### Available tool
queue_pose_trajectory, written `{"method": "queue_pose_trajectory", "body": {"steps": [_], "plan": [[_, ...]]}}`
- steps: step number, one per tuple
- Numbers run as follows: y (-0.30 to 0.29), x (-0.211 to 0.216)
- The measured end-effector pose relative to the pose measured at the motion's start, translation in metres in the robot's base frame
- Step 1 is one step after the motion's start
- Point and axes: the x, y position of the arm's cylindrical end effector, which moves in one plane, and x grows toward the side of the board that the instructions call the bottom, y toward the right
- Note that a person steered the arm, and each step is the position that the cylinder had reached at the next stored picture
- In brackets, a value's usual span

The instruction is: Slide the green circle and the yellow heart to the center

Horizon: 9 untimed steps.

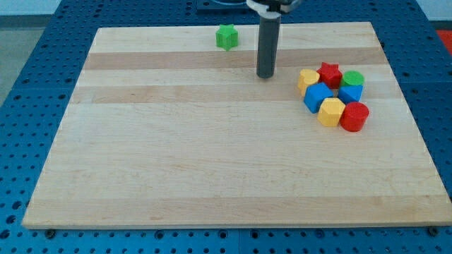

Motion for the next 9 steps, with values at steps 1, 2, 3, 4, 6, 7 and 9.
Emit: {"method": "queue_pose_trajectory", "body": {"steps": [1, 2, 3, 4, 6, 7, 9], "plan": [[0.010, -0.030], [0.046, -0.038], [0.094, -0.038], [0.137, -0.038], [0.204, -0.019], [0.205, 0.002], [0.204, 0.045]]}}
